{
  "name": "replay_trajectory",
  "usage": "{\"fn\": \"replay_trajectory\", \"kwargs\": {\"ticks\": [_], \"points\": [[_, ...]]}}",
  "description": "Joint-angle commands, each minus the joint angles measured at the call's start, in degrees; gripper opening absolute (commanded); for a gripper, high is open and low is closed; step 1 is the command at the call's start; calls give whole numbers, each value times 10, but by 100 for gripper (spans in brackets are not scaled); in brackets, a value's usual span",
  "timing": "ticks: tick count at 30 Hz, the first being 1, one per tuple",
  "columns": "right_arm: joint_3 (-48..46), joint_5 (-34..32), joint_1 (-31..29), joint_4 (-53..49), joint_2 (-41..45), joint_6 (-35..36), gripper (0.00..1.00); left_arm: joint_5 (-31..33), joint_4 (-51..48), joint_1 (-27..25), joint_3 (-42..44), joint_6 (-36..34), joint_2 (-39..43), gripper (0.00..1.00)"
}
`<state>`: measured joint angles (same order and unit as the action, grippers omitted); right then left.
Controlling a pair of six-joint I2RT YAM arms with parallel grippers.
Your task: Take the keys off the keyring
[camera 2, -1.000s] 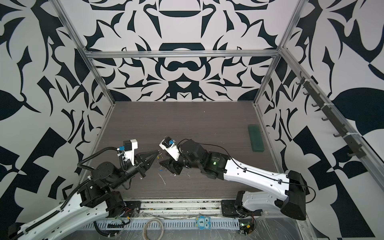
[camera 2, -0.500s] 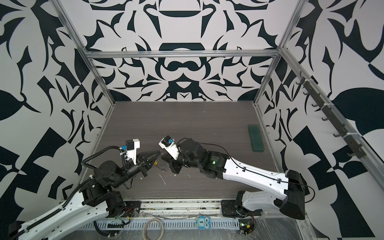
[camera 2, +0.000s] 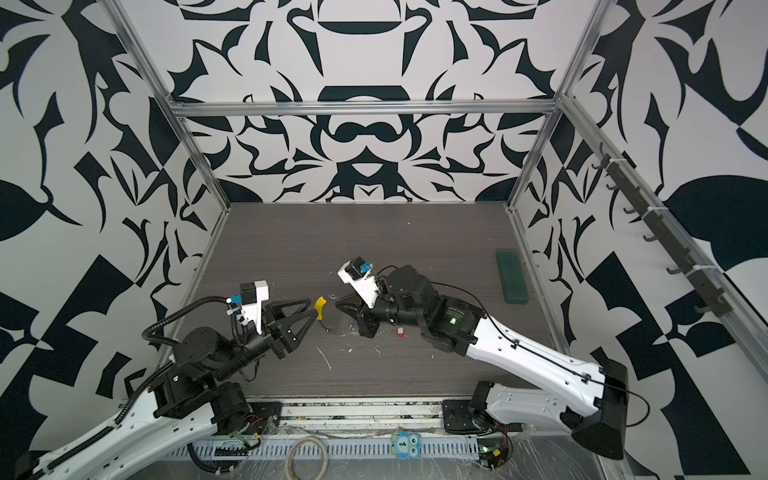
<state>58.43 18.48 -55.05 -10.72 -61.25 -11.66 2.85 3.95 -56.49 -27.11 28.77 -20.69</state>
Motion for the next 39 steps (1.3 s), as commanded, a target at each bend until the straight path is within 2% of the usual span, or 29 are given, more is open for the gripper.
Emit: {"fn": "replay_trajectory", "kwargs": {"ticks": [1, 7, 14, 24, 32, 33, 35, 37, 39], "points": [[-10, 110, 37, 12, 26, -21, 0, -34, -19, 1, -11, -7, 20, 60], [-24, 242, 87, 36, 46, -40, 0, -104, -20, 1, -9, -16, 17, 61], [-21, 283, 91, 53, 49, -54, 0, -151, -24, 1, -30, -14, -43, 60], [-20, 271, 92, 39, 46, -52, 0, -186, 7, 1, -40, -8, -82, 35], [-17, 207, 92, 23, 39, -52, 1, -166, 27, 1, -44, 23, -90, 3], [-18, 191, 92, 21, 42, -53, 6, -158, 26, 1, -48, 28, -95, 0], [-23, 161, 92, 22, 53, -50, 16, -125, 9, 1, -63, 40, -109, 0], [-32, 132, 92, 26, 69, -48, 34, -104, 4, 1, -72, 54, -123, 0], [-42, 106, 92, 29, 90, -45, 57, -96, 9, 1, -78, 67, -140, 0]]}}
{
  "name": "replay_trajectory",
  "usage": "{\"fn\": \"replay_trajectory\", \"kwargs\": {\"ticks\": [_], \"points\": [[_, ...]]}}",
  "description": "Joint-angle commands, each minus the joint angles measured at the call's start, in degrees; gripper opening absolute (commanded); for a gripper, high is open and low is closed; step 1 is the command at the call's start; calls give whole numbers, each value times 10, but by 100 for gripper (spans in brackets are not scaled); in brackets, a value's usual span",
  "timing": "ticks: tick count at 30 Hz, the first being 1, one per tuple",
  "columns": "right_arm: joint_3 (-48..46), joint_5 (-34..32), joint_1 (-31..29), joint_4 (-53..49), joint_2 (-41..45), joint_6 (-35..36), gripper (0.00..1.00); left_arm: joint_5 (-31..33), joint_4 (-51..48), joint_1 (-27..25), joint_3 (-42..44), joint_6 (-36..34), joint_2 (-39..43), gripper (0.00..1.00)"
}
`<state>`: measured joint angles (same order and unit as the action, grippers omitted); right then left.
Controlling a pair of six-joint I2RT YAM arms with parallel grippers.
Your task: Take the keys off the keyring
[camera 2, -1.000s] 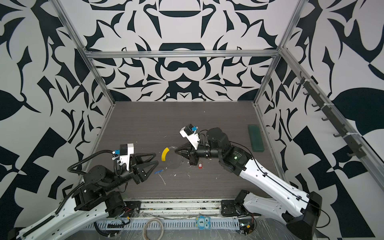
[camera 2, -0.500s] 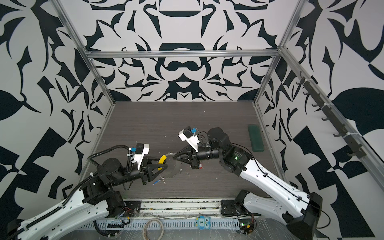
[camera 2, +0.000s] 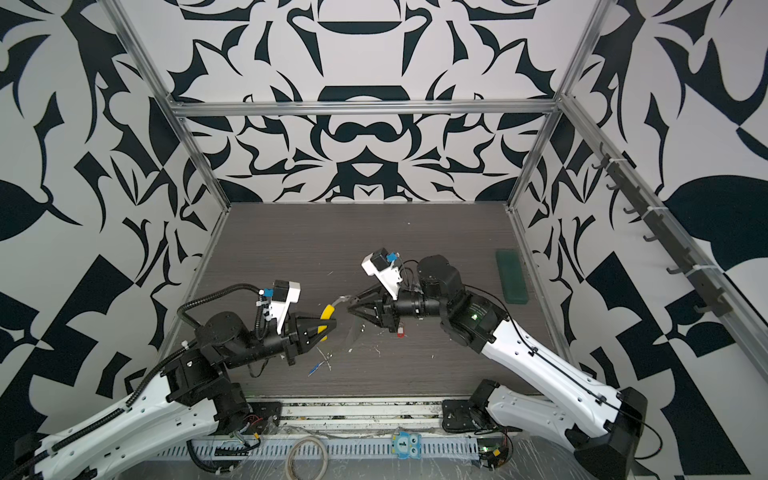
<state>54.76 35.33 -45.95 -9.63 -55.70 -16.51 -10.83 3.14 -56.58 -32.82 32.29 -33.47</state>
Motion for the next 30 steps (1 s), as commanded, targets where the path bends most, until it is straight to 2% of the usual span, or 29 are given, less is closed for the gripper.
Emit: {"fn": "replay_trajectory", "kwargs": {"ticks": [1, 4, 7, 8, 9, 11, 13, 18, 23, 27, 30], "points": [[-11, -80, 1, 20, 45, 3, 68, 47, 21, 2, -24, 41, -20, 0], [-25, -112, 1, 27, 72, 2, 82, 74, 20, 2, -37, 66, -44, 0], [-43, -117, 1, 40, 88, -9, 85, 127, 6, 2, -56, 104, -70, 0], [-48, -108, 1, 44, 90, -14, 84, 141, -1, 2, -64, 114, -79, 0], [-50, -98, 1, 46, 88, -18, 79, 151, -6, 2, -70, 120, -86, 0], [-53, -71, 0, 42, 80, -20, 56, 171, -15, 2, -84, 132, -101, 0], [-61, -69, 0, 40, 74, -27, 48, 192, -20, 2, -90, 142, -110, 0], [-98, -123, -19, 48, 83, -49, 47, 259, -21, 2, -85, 169, -118, 0], [-121, -198, -65, 45, 71, -44, 48, 277, -17, 2, -85, 174, -122, 0], [-134, -273, -113, 60, 55, -38, 54, 282, -19, 2, -82, 178, -123, 0], [-131, -296, -139, 76, 32, -31, 56, 287, -18, 2, -78, 182, -124, 0]]}}
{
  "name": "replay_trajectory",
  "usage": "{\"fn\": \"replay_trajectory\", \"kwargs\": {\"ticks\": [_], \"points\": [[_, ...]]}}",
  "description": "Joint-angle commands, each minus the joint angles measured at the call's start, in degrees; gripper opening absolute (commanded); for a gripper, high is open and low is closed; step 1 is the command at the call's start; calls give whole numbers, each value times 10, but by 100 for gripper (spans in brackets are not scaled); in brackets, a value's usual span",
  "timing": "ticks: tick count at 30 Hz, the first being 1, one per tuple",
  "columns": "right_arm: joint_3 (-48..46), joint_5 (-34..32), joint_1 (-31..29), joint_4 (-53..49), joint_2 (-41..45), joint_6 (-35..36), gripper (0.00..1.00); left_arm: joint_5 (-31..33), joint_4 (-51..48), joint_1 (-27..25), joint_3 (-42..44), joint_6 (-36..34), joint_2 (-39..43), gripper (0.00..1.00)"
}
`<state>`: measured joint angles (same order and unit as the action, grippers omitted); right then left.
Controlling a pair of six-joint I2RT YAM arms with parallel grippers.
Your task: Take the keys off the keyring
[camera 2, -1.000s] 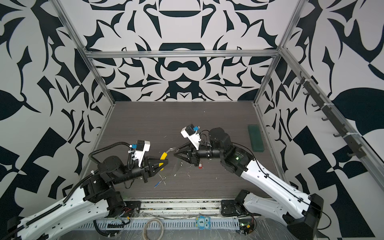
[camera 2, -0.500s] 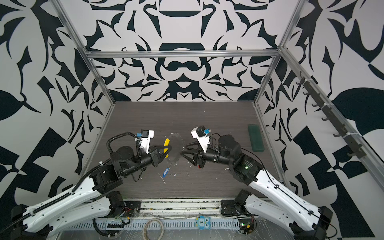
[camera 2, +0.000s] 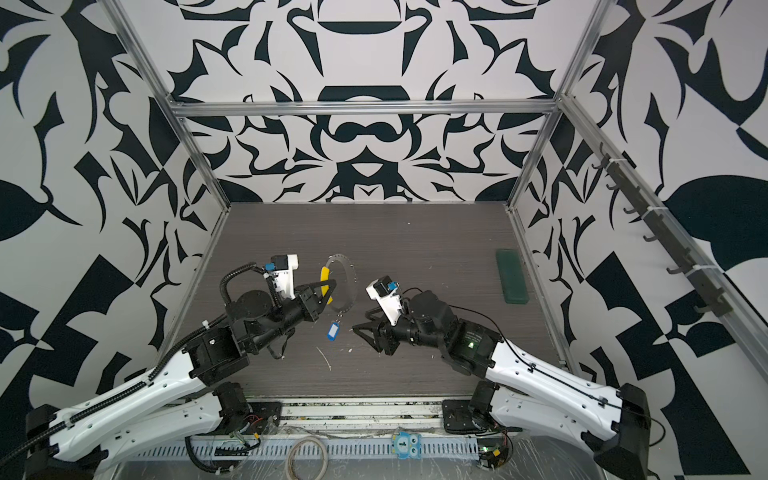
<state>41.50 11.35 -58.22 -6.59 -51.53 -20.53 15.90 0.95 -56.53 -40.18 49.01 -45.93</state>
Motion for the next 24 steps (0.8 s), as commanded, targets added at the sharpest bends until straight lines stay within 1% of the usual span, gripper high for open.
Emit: {"fn": "replay_trajectory", "kwargs": {"ticks": [1, 8, 12, 16, 20, 24], "points": [[2, -65, -25, 52, -19, 10, 57, 21, 4, 1, -3, 16, 0, 0], [2, -113, -53, 121, -58, 0, 57, 23, 12, 1, 8, 24, 1, 0], [10, -134, -54, 128, -72, 2, 57, 21, 12, 1, 10, 26, 1, 0], [20, -137, -54, 129, -85, 6, 57, 21, 11, 2, 12, 30, 1, 0], [26, -141, -54, 131, -95, 9, 47, 20, 14, 1, 16, 32, 1, 0], [30, -137, -54, 133, -96, 15, 44, 20, 13, 1, 17, 35, 0, 0]]}}
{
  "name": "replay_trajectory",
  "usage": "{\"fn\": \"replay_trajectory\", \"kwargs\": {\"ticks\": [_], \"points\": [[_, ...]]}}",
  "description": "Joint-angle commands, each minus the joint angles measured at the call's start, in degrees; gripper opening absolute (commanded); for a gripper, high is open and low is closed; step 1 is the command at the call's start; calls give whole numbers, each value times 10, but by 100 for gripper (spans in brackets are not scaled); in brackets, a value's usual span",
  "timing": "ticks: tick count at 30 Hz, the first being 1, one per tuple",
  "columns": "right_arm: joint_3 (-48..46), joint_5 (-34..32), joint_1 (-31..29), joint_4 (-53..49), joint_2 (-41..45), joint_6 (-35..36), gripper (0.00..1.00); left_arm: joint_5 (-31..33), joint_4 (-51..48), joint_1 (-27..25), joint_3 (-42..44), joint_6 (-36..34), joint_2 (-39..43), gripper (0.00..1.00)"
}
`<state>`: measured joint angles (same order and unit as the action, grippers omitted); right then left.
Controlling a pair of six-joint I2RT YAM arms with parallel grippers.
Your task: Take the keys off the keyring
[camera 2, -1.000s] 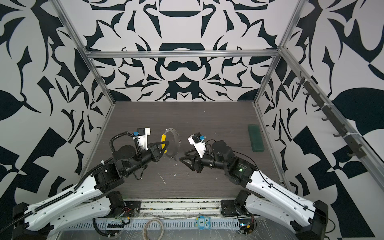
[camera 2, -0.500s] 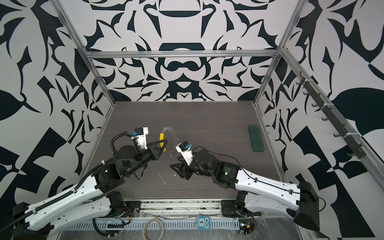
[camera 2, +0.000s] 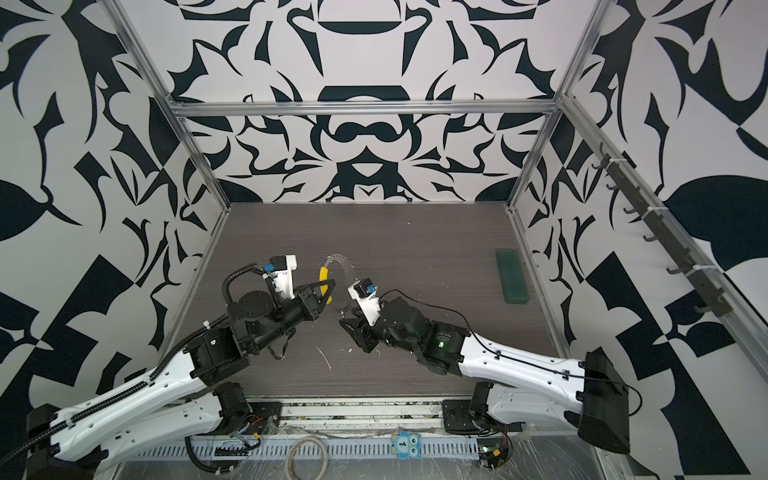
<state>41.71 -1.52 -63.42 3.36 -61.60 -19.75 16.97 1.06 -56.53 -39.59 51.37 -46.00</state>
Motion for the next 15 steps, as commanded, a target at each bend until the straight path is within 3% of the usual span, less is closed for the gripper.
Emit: {"fn": "replay_trajectory", "kwargs": {"ticks": [1, 15], "points": [[30, -5, -2, 34, 3, 9, 44, 8, 12, 1, 11, 12, 0, 0], [43, 10, -2, 46, -9, 17, 26, 9, 10, 2, 20, 17, 4, 0]]}}
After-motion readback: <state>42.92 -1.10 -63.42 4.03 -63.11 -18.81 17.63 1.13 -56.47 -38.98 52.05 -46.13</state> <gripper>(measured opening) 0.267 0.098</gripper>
